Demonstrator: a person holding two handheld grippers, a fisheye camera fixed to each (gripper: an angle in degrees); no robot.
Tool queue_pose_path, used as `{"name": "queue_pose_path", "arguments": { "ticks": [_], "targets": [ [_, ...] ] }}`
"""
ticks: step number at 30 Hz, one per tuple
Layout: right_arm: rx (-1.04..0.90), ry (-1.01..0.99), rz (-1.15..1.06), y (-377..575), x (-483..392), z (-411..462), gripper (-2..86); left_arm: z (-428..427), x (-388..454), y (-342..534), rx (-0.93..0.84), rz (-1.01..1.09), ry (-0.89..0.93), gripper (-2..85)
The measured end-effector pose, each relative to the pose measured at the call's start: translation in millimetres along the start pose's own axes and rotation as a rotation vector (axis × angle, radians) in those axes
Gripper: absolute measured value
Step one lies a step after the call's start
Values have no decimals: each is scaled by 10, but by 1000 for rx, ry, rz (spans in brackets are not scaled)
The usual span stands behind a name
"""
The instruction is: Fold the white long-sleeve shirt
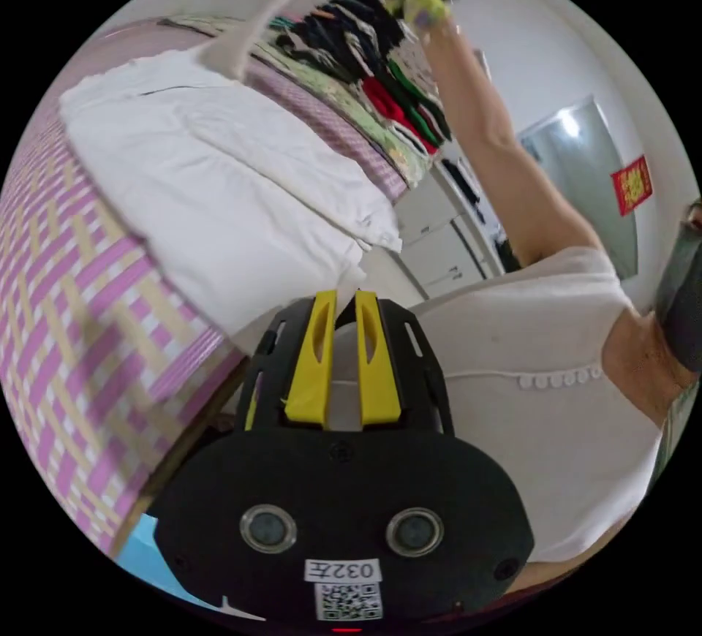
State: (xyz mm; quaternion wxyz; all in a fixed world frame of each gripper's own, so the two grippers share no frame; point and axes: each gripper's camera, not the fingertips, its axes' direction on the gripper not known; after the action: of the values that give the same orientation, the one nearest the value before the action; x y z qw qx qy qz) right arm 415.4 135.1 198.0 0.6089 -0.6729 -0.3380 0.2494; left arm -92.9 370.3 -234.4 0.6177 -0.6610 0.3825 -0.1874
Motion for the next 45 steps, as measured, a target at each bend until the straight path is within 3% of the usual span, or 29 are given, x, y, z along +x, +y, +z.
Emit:
{"name": "queue_pose_path", "arguments": {
  "ticks": [4,7,11,14,19,22,23,25,27,31,36,40,45],
  "targets": [
    [38,-210,-13,396,36,301,-7,-494,-271,391,203,-152,10,30],
    [32,-342,-10,661,71,559,-6,-515,-362,403,203,-239,-88,54],
    [18,-473,4,992,95,902,-6,-294,-278,228,155,-215,-76,42],
    [-15,-483,8,1161,125,1111,-6,-255,-205,167,143,-202,-125,8],
    [-30,-529,17,1296,293,1278,-6,-518,15,324,211,-159,-29,-13],
    [-29,-562,35,1310,434,1358,-6,-442,-73,419,84,-259,-156,-13],
    [-42,-572,39,1312,472,1411,-6,-416,-138,455,56,-291,-92,-10],
    [-33,-597,50,1339,511,1460,-5,-515,-50,474,89,-243,-33,-2],
    [-14,-603,68,1377,536,1494,-5,-715,130,443,145,-180,-96,-4],
    [-1,-636,145,1411,593,1673,-5,-1139,198,3,256,-101,-275,-8],
    [-63,-560,196,1271,625,1807,-6,-1341,-508,-1018,305,-172,-371,-9],
    [-183,-560,219,1108,676,2065,-6,-1273,-1295,-1958,245,-218,-314,-9],
    [-176,-635,270,1094,846,2192,-6,-995,-1917,-2589,63,-290,-503,-9]
  ]
}}
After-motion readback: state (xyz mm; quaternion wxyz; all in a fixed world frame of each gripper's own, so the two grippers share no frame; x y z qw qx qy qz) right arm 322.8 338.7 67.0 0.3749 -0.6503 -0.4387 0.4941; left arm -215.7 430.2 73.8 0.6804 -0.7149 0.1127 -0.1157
